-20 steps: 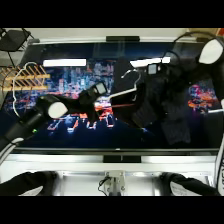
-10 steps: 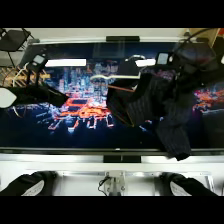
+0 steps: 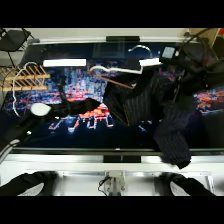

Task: Fold the shirts.

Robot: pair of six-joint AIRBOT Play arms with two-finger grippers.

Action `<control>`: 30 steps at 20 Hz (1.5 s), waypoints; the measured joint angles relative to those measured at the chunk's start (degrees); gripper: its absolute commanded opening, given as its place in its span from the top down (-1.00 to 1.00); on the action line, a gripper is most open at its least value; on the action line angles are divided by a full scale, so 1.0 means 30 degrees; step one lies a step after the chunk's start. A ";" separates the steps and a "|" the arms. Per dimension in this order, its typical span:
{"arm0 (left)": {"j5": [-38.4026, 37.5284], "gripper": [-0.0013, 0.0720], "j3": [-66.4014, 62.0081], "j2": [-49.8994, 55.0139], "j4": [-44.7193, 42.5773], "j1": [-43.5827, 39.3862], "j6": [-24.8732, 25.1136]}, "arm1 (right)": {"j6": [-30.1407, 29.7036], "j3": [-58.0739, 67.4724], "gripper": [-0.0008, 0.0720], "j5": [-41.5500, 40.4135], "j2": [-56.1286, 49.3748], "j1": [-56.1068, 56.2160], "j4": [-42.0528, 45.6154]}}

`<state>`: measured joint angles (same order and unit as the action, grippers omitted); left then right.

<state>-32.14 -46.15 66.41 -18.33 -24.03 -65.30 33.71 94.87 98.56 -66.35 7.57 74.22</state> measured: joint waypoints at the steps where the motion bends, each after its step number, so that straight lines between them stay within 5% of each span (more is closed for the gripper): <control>1: 0.0619 -0.57 0.0109 0.0444 0.1413 -0.0386 0.0597 | 0.0117 0.0000 0.72 0.0029 0.0007 0.0000 -0.0015; 6: 0.1785 -0.54 0.0189 0.1814 0.6863 -0.1326 0.3891 | 0.0488 0.0000 0.72 0.0182 0.0022 0.0000 -0.0066; 8: 0.1960 -0.37 -0.0066 0.2353 0.8546 -0.1479 0.5034 | 0.0627 0.0000 0.72 0.0219 0.0022 0.0000 -0.0102; 10: 0.1967 0.83 -0.0612 0.3075 0.9828 -0.1588 0.6033 | 0.0816 0.0000 0.72 0.0350 0.0022 0.0000 -0.0182; 17: 0.1632 0.82 -0.2965 0.3956 1.1366 0.1049 0.9136 | 0.2069 0.0000 0.72 0.0933 0.0022 0.0000 -0.0270; 22: -0.0634 0.82 -0.4073 0.3927 1.1519 0.3774 0.9559 | 0.2623 0.0000 0.72 0.1173 0.0015 0.0007 -0.0641; 30: -0.3745 0.82 -0.7752 0.3825 1.1570 0.4408 1.0003 | 0.4918 -0.1530 0.72 0.0750 -0.0095 0.0007 -0.0291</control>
<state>-43.38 -69.41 77.89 16.38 -10.81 -35.29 48.47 90.28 100.82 -66.63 7.60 73.34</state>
